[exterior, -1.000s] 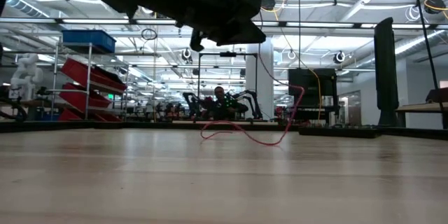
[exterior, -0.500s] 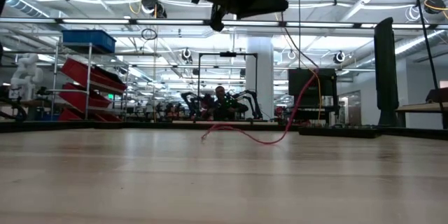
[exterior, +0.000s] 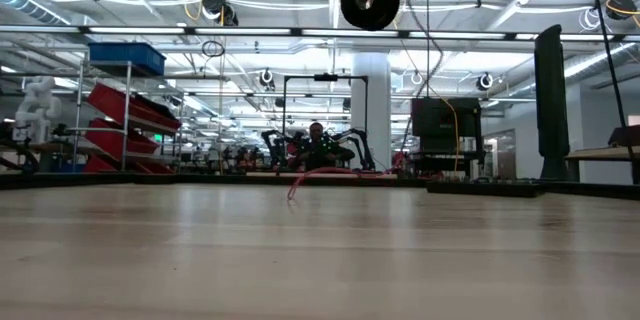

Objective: Coil cords
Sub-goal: Coil the red wire into the spool

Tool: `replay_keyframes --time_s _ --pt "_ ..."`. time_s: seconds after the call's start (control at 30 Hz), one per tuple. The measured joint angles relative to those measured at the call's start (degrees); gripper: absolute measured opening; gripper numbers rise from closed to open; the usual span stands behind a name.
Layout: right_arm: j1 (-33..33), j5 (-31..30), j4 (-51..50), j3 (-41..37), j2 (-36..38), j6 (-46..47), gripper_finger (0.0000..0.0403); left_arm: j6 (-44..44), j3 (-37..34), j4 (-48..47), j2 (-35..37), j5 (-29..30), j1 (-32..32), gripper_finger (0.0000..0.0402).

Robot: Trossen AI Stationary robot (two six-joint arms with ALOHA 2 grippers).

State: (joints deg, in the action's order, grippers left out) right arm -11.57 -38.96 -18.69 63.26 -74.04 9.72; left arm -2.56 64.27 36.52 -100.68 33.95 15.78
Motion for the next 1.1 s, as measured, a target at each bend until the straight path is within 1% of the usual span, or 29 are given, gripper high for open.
replay_keyframes --time_s 0.1,0.17,0.53,0.7,0.87,1.0,1.1 --pt "-0.02 0.76 -0.1 0.0 0.0 -0.02 0.0 -1.06 0.0 -4.97 3.0 2.11 0.55 0.0" --pt "-0.04 2.67 -0.11 0.0 0.0 -0.17 0.0 -1.27 0.0 -8.8 5.14 3.84 1.01 0.0" --pt "-0.07 12.07 -1.05 0.0 0.38 -2.01 0.0 -0.95 0.0 -29.03 14.62 8.75 3.39 0.0" --pt "-0.17 14.57 -0.98 0.0 0.98 -1.9 0.0 -0.95 0.0 -35.04 16.38 8.63 4.75 0.0" --pt "-0.17 19.67 -0.91 0.0 1.29 -1.37 0.0 -0.95 0.0 -39.88 16.7 8.26 5.66 0.0" --pt "-0.17 22.67 -0.88 0.0 1.29 -1.36 0.0 -0.92 0.0 -42.94 16.7 8.25 5.63 0.0" --pt "-0.17 23.77 -0.78 0.0 1.29 -1.36 0.0 -0.91 -0.02 -44.61 16.7 8.03 5.63 0.0"
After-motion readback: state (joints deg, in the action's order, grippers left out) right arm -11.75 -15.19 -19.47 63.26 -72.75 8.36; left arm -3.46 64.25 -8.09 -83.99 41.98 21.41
